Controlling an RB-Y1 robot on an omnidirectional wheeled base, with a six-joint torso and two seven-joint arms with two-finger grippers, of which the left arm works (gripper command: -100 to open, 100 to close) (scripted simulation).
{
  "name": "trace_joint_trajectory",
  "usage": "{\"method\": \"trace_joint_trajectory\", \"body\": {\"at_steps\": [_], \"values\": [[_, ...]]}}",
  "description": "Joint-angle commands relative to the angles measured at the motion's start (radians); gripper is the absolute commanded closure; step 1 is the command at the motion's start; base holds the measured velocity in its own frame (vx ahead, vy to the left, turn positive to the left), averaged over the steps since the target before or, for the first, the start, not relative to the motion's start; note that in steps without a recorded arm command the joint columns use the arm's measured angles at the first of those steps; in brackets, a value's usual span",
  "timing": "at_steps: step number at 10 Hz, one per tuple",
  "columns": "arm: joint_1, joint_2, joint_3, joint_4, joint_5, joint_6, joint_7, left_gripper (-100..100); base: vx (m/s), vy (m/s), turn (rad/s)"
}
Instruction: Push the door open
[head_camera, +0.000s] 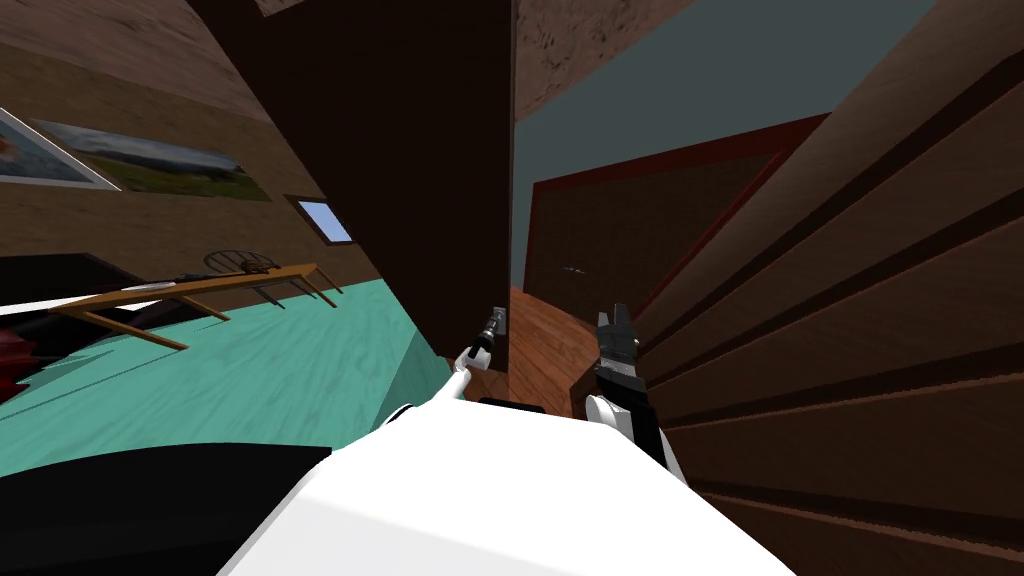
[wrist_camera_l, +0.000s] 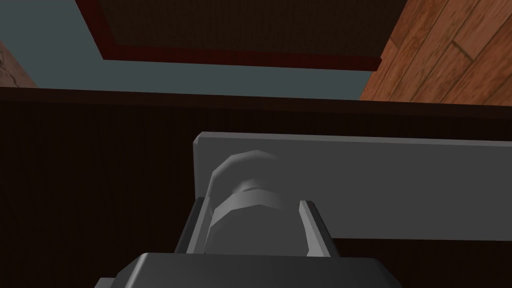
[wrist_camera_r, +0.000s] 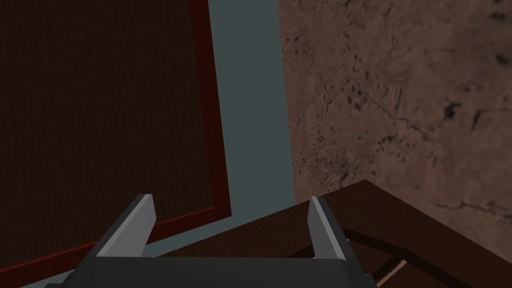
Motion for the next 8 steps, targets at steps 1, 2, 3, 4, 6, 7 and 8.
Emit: {"method": "trace_joint_trajectory", "body": {"at_steps": [1, 2, 3, 4, 6, 7, 8], "values": [[0.000, 0.000, 0.000, -0.001, 0.000, -0.001, 0.000, 100, -0.014, 0.000, 0.003], [0.000, 0.000, 0.000, -0.001, 0.000, -0.001, 0.000, 100, -0.005, -0.001, 0.002], [0.011, 0.006, -0.014, -0.009, 0.023, 0.004, -0.027, 100, 0.096, -0.029, 0.182], [0.016, 0.007, -0.022, -0.015, 0.035, 0.005, -0.042, 100, 0.165, -0.034, 0.229], [0.028, 0.009, -0.040, -0.030, 0.065, 0.008, -0.078, 100, 0.183, -0.035, 0.172], [0.035, 0.008, -0.051, -0.039, 0.083, 0.010, -0.099, 100, 0.203, -0.039, 0.266], [0.042, 0.006, -0.062, -0.048, 0.102, 0.012, -0.121, 100, 0.204, -0.049, 0.274]]}}
